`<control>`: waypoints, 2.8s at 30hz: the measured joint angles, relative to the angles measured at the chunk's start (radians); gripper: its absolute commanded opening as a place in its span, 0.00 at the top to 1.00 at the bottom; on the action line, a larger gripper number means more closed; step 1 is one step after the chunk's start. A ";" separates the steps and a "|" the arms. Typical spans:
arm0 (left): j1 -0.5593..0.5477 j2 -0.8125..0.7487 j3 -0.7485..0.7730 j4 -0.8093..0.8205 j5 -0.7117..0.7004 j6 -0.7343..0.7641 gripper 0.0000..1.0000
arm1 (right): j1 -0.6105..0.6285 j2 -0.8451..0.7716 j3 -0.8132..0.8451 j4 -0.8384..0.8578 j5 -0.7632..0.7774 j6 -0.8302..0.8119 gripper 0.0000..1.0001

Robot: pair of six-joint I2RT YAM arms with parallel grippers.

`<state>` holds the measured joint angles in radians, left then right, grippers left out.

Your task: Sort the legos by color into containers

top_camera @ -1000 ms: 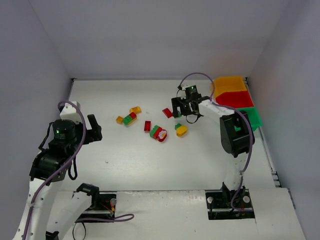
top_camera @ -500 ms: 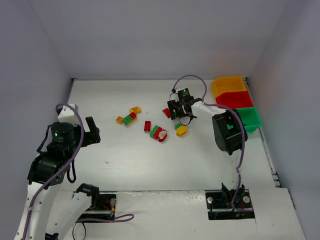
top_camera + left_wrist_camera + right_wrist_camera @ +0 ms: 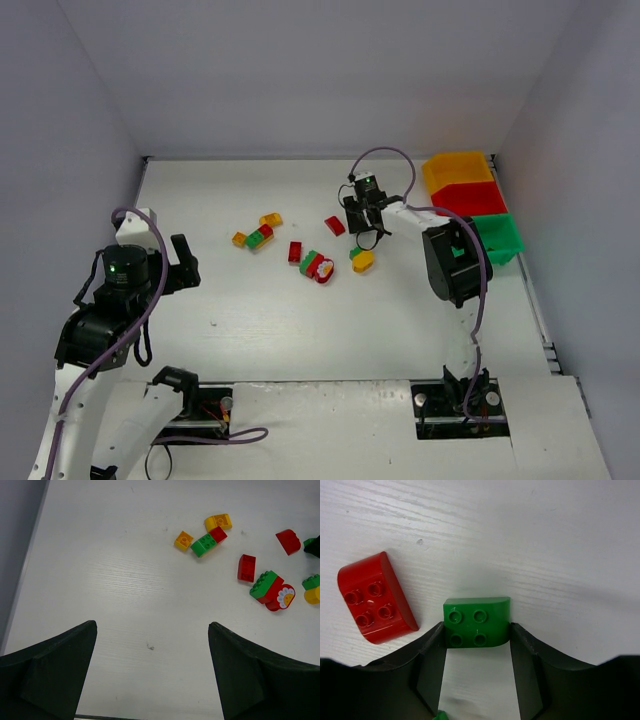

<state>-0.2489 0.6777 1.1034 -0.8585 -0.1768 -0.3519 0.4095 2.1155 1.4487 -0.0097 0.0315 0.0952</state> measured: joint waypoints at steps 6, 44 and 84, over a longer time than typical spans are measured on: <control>0.000 0.000 0.000 0.000 0.000 -0.001 0.14 | -0.011 -0.064 -0.069 -0.012 0.090 0.026 1.00; 0.000 -0.030 0.000 0.000 0.027 -0.001 0.14 | -0.262 -0.484 -0.249 -0.093 0.051 0.093 0.19; 0.000 0.000 0.009 -0.035 0.003 -0.010 0.15 | 0.054 0.097 0.182 -0.031 -0.060 -0.103 1.00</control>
<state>-0.2489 0.6773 1.1126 -0.8940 -0.1738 -0.3614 0.4633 2.2124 1.6302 -0.0406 -0.0284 -0.0078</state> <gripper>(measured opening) 0.856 0.328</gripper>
